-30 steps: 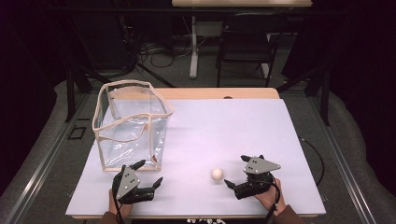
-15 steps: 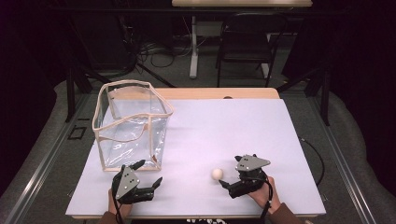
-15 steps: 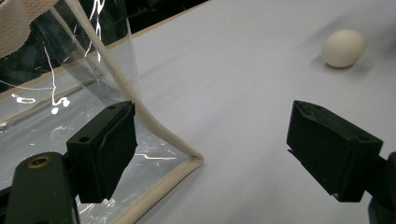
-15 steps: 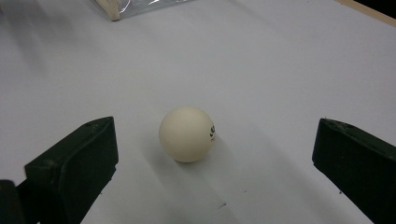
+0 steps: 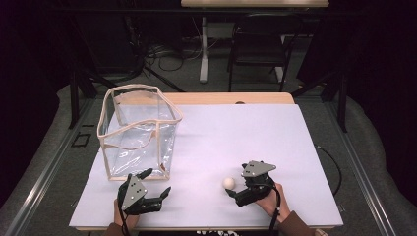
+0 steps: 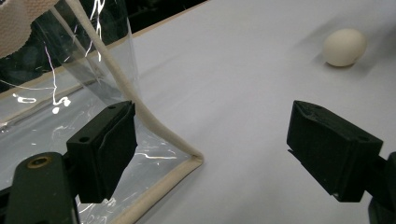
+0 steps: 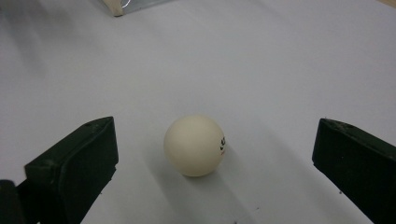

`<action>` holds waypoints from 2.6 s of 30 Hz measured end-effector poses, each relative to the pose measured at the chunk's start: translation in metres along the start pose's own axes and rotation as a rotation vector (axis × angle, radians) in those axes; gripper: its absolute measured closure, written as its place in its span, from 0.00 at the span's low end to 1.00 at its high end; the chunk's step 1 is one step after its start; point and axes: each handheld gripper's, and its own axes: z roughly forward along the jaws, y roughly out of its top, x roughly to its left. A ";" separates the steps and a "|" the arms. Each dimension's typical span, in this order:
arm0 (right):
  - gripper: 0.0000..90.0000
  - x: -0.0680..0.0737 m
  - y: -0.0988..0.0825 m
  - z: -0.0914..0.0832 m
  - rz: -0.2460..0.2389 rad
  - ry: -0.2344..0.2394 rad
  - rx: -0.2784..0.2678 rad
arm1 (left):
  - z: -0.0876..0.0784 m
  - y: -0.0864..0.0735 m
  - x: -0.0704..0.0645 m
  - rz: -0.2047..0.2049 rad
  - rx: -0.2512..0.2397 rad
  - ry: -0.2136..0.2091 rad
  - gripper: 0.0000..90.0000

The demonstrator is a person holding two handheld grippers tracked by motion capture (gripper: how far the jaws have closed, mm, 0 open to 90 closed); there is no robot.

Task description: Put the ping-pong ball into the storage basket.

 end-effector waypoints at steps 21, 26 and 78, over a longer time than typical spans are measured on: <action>0.00 0.000 0.000 0.019 0.015 0.034 0.027 | 0.001 0.000 0.000 0.006 0.008 -0.004 0.18; 0.00 -0.002 -0.002 0.020 0.024 0.046 0.024 | 0.001 0.000 -0.001 0.010 0.012 -0.008 0.18; 0.56 0.007 -0.004 0.032 -0.030 0.021 0.111 | 0.001 0.001 0.000 0.012 0.011 -0.017 0.18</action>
